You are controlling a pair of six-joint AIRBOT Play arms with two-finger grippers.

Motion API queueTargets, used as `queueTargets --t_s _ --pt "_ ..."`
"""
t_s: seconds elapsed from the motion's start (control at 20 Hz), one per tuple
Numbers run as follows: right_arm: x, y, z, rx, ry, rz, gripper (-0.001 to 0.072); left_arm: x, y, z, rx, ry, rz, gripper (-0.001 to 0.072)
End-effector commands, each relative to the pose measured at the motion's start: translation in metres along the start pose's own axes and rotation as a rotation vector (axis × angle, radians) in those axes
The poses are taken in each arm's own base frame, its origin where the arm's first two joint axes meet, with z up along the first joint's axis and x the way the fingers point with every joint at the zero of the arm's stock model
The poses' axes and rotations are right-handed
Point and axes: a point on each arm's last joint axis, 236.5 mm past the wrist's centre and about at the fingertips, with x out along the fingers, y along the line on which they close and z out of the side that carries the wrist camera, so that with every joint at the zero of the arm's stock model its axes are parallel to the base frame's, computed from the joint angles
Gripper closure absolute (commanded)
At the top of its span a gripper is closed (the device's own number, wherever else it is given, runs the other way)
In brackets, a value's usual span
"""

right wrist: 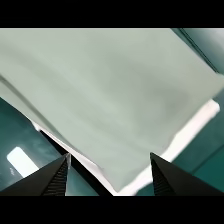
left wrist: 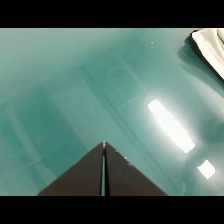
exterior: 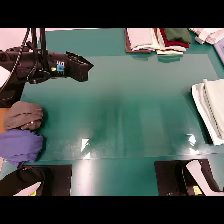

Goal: Fold the shirts.

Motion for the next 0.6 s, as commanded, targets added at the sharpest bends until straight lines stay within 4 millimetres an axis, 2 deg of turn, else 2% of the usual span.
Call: queueTargets --t_s 0.0,0.05,0.15,0.3,0.4,0.5,0.55 --pt "-0.032 0.098 0.046 -0.032 -0.176 0.296 0.0134 0.0 0.0 -0.001 -0.001 0.004 0.0 0.0677" --pt "-0.044 0.137 0.049 -0.079 -0.194 0.398 0.0136 0.0 0.0 -0.001 0.0 0.004 0.0 0.0677" --pt "-0.066 0.214 0.04 -0.21 -0.192 0.574 0.0137 0.0 0.0 0.0 0.0 0.0 0.001 0.0677" --pt "-0.086 0.307 -0.009 -0.443 -0.107 0.754 0.0138 0.0 0.001 0.0 0.002 0.001 0.003 0.0677" --pt "-0.095 0.352 -0.045 -0.58 -0.051 0.832 0.0139 0.0 0.001 0.0 0.002 0.001 0.003 0.0677" --pt "-0.1 0.384 -0.073 -0.701 -0.017 0.869 0.0154 0.0 0.001 0.0 0.001 -0.002 0.002 0.0677" --pt "-0.102 0.396 -0.086 -0.757 -0.003 0.877 0.027 0.0 0.001 0.0 0.001 -0.002 0.003 0.0677"
